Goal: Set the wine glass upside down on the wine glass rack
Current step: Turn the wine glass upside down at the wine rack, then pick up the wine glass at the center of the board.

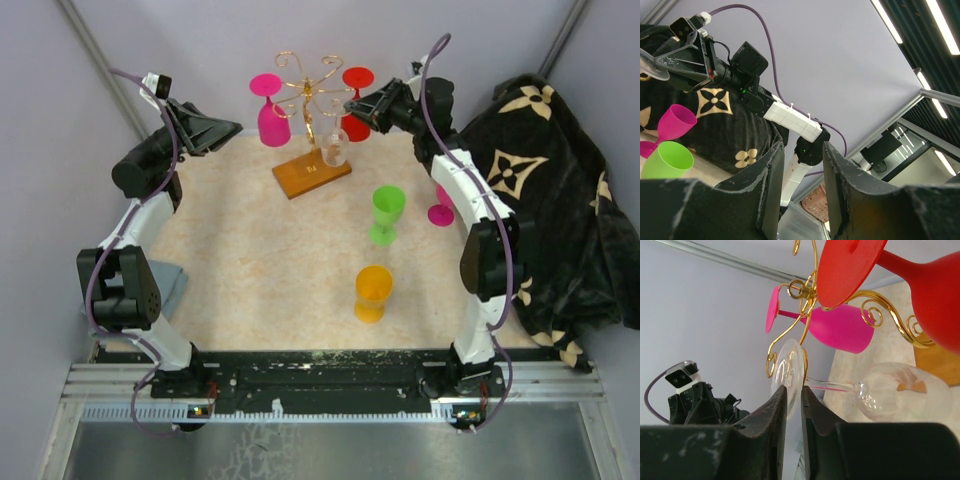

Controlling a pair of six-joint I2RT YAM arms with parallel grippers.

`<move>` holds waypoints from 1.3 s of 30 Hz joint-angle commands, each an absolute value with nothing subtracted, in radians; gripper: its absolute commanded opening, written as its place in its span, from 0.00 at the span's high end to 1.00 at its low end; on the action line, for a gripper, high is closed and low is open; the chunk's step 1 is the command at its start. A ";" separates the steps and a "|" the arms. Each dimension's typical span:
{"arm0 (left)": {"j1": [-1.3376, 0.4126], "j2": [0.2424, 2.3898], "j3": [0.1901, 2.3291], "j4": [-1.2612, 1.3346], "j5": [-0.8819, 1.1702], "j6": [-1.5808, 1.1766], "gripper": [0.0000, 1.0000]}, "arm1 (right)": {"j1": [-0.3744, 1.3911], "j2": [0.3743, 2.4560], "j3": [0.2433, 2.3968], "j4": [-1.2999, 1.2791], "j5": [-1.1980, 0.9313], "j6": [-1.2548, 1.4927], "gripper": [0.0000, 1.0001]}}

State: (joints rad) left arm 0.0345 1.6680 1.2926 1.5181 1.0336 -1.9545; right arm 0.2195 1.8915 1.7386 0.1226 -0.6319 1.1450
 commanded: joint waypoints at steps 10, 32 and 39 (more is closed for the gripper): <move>0.032 1.660 1.300 1.548 1.035 -1.937 0.57 | 0.220 1.874 1.800 0.161 -0.650 1.131 0.75; 0.031 1.663 1.325 1.496 1.064 -1.898 0.57 | 0.197 1.679 1.580 0.166 -0.630 1.069 0.59; 0.031 1.659 1.319 1.464 1.073 -1.866 0.57 | 0.143 1.543 1.447 0.127 -0.624 1.030 0.59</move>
